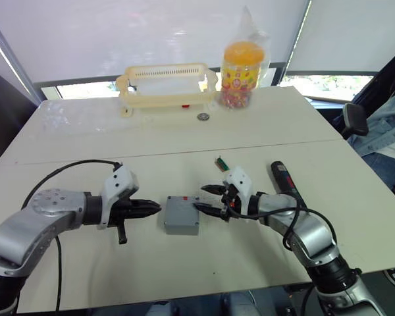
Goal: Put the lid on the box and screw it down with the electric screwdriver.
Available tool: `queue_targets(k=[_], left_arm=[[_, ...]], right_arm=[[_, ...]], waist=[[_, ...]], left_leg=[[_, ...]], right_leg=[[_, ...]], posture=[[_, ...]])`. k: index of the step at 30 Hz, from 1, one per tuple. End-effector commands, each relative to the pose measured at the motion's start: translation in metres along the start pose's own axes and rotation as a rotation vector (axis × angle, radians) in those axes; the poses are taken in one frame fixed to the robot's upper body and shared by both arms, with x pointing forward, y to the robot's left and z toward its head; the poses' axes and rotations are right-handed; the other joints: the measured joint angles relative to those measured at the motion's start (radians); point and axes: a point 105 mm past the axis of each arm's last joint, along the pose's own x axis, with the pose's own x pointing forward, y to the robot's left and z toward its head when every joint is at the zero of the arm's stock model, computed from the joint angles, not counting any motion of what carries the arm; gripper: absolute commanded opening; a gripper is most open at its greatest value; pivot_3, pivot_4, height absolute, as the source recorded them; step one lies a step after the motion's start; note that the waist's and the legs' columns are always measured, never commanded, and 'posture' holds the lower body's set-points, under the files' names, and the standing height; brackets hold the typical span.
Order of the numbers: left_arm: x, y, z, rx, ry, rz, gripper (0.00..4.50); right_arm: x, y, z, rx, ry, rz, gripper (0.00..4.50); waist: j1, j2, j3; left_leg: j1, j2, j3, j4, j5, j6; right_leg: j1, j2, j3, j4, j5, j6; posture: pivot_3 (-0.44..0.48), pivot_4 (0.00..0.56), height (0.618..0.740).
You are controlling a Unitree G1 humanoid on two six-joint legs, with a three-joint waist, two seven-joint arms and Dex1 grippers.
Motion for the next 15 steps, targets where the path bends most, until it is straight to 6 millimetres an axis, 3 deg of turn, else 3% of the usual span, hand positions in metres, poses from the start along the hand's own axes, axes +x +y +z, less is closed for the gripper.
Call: queue_targets(k=[1,5,10,13,15], left_arm=[[-0.001,0.002,0.009,0.047,-0.028,0.011,0.26],[-0.002,0.005,0.014,0.056,-0.039,0.005,0.26],[-0.006,0.003,0.029,0.096,-0.048,-0.071,0.26],[-0.007,-0.001,0.042,0.158,-0.055,-0.124,0.26],[-0.005,-0.006,0.05,0.187,-0.071,-0.154,0.26]], right_arm=[[-0.011,0.0,0.043,-0.052,-0.144,0.005,3.41],[-0.026,-0.009,0.062,0.0,-0.188,-0.01,3.41],[-0.086,-0.049,0.07,0.152,0.005,-0.112,3.41],[-0.132,-0.082,0.056,0.188,0.297,-0.292,4.22],[-0.158,-0.099,0.054,0.277,0.397,-0.412,4.43]], waist=[[0.0,0.0,0.0],[0.002,0.0,0.0],[0.021,0.001,0.001],[0.027,0.001,0.001],[0.026,0.001,0.001]], left_leg=[[0.0,0.0,0.0,0.0,0.0,0.0],[0.0,0.0,0.0,0.0,0.0,0.0],[-0.001,-0.001,0.0,0.001,0.0,0.0],[-0.001,-0.001,0.002,0.0,0.0,0.001],[-0.002,-0.001,0.002,0.0,0.0,0.001]], right_leg=[[0.0,0.0,0.0,0.0,0.0,0.0],[0.0,0.0,0.0,0.0,0.0,0.0],[0.0,-0.001,0.0,-0.001,0.0,0.0],[0.002,-0.001,-0.002,-0.005,0.0,0.0],[0.003,-0.001,-0.003,-0.006,-0.001,-0.002]], posture=[[0.0,0.15,0.74],[0.0,0.15,0.74],[0.0,0.15,0.74],[0.0,0.15,0.74],[0.0,0.15,0.74]])
